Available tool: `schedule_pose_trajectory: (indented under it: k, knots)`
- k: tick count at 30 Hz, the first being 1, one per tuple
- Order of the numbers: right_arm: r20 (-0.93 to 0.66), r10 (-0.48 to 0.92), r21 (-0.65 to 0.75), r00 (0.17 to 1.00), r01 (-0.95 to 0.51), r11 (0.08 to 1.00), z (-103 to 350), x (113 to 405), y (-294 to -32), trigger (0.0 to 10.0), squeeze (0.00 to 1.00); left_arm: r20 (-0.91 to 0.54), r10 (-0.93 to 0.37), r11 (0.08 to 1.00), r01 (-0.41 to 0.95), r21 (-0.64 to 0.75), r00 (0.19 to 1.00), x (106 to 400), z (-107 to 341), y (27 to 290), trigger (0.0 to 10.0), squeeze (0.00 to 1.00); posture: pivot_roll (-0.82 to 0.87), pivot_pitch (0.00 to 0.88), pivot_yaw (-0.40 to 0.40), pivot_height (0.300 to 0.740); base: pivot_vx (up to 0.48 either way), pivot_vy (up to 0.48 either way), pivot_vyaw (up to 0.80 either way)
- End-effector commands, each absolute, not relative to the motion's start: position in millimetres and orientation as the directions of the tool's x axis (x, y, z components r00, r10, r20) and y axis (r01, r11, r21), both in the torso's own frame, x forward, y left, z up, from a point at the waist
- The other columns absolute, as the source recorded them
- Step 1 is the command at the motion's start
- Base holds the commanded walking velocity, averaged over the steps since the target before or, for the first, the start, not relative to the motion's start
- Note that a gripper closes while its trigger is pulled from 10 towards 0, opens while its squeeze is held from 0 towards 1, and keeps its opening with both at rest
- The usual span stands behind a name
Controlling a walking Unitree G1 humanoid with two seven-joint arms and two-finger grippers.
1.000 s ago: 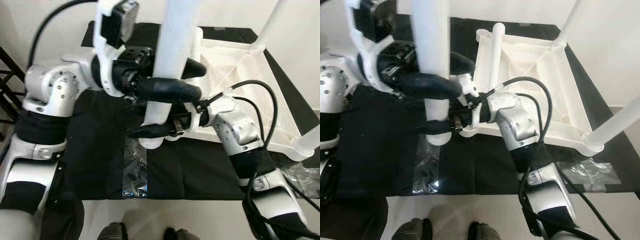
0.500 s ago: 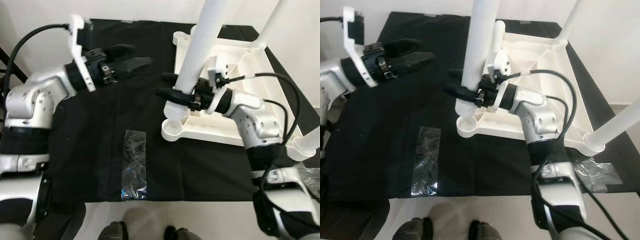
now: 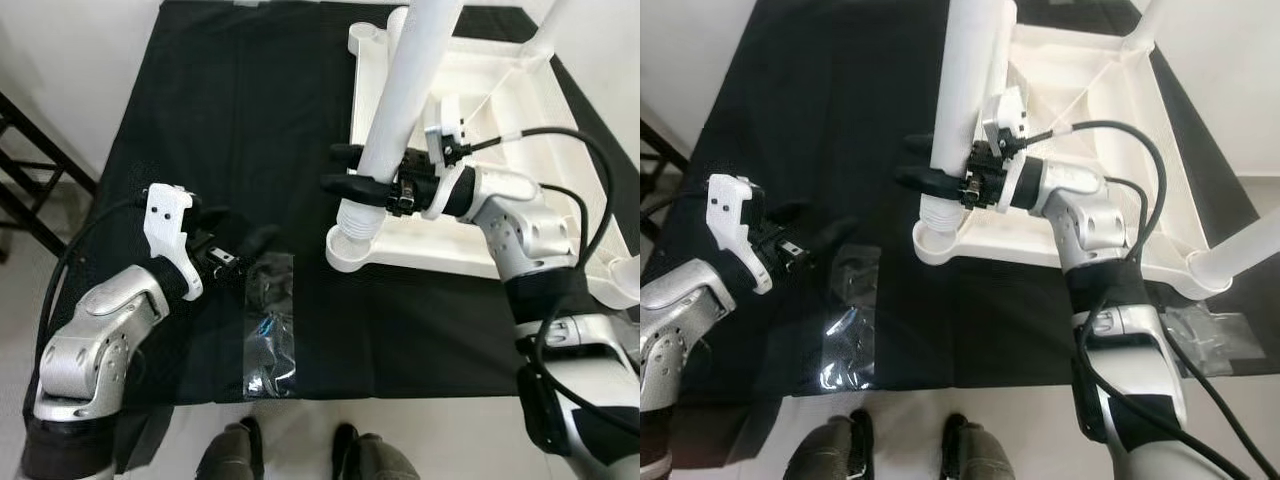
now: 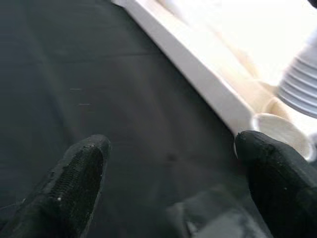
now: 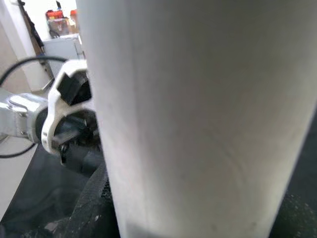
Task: Building children table
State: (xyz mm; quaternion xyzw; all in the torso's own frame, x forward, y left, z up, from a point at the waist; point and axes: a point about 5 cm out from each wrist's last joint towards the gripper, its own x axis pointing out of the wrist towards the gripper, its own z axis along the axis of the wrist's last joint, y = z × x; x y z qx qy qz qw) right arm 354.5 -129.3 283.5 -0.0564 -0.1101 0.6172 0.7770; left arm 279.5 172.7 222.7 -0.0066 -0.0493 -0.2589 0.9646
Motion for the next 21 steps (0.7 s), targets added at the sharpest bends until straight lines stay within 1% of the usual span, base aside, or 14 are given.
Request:
schedule_pose_trajectory:
  k: [1,2,4,5,6,8,10,11,14,16,19,21]
  knots:
    - [0.082,0.978,-0.232,0.192,-0.951,0.206,283,354,-125,10.0,0.0,0.094,-0.48,0.877,0.481,0.01,0.872,276,219,172,10.0,0.0,0.09,0.38,-0.081,0.74,0.0,0.0,0.0]
    - [0.062,0.983,-0.244,0.175,-0.952,0.185,283,354,-120,10.0,0.0,0.105,-0.453,0.891,0.454,0.02,0.885,274,220,172,10.0,0.0,0.09,0.385,-0.086,0.74,0.0,-0.454,0.0]
    - [0.062,0.983,-0.244,0.175,-0.952,0.185,283,354,-120,10.0,0.0,0.105,-0.453,0.891,0.454,0.02,0.885,274,220,172,10.0,0.0,0.09,0.385,-0.086,0.74,0.0,-0.454,0.0]
    - [0.045,0.987,-0.26,0.153,-0.952,0.16,283,353,-115,10.0,0.0,0.12,-0.414,0.909,0.415,0.018,0.902,272,221,173,10.0,0.0,0.1,0.391,-0.092,0.74,0.0,-0.458,0.0]
    - [0.033,0.99,-0.273,0.141,-0.951,0.144,283,352,-111,10.0,0.0,0.151,-0.322,0.945,0.326,0.001,0.935,270,224,178,10.0,0.0,0.1,0.397,-0.097,0.74,0.0,0.0,0.0]
    - [0.033,0.99,-0.273,0.141,-0.951,0.144,283,352,-111,10.0,0.0,0.151,-0.322,0.945,0.326,0.001,0.935,270,224,178,10.0,0.0,0.1,0.397,-0.097,0.74,0.0,0.0,0.0]
    - [0.02,0.992,-0.285,0.126,-0.95,0.126,283,351,-106,10.0,0.0,0.173,-0.19,0.981,0.195,-0.012,0.966,268,225,185,10.0,0.0,0.09,0.399,-0.1,0.74,0.0,0.0,0.0]
    - [0.017,0.993,-0.287,0.116,-0.951,0.116,282,350,-104,10.0,0.0,0.174,-0.156,0.987,0.162,-0.019,0.972,267,225,187,10.0,0.0,0.09,0.399,-0.101,0.74,0.0,0.0,0.0]
    - [0.017,0.993,-0.287,0.116,-0.951,0.116,282,350,-104,10.0,0.0,0.174,-0.156,0.987,0.162,-0.019,0.972,267,225,187,10.0,0.0,0.09,0.399,-0.101,0.74,0.0,0.0,0.0]
    - [0.015,0.995,-0.291,0.101,-0.951,0.101,282,349,-103,10.0,0.0,0.173,-0.14,0.989,0.145,-0.018,0.975,265,225,187,10.0,0.0,0.09,0.398,-0.103,0.74,0.0,0.0,0.0]
    - [-0.007,1.0,-0.307,0.012,-0.952,0.01,281,341,-99,10.0,0.0,0.194,-0.127,0.991,0.131,-0.009,0.973,266,229,185,10.0,0.0,0.07,0.393,-0.107,0.74,0.0,0.0,0.8]
    - [-0.013,1.0,-0.307,-0.003,-0.952,-0.007,281,340,-99,10.0,0.0,0.197,-0.129,0.991,0.133,-0.003,0.972,266,229,185,10.0,0.0,0.07,0.389,-0.109,0.74,0.0,0.0,0.8]
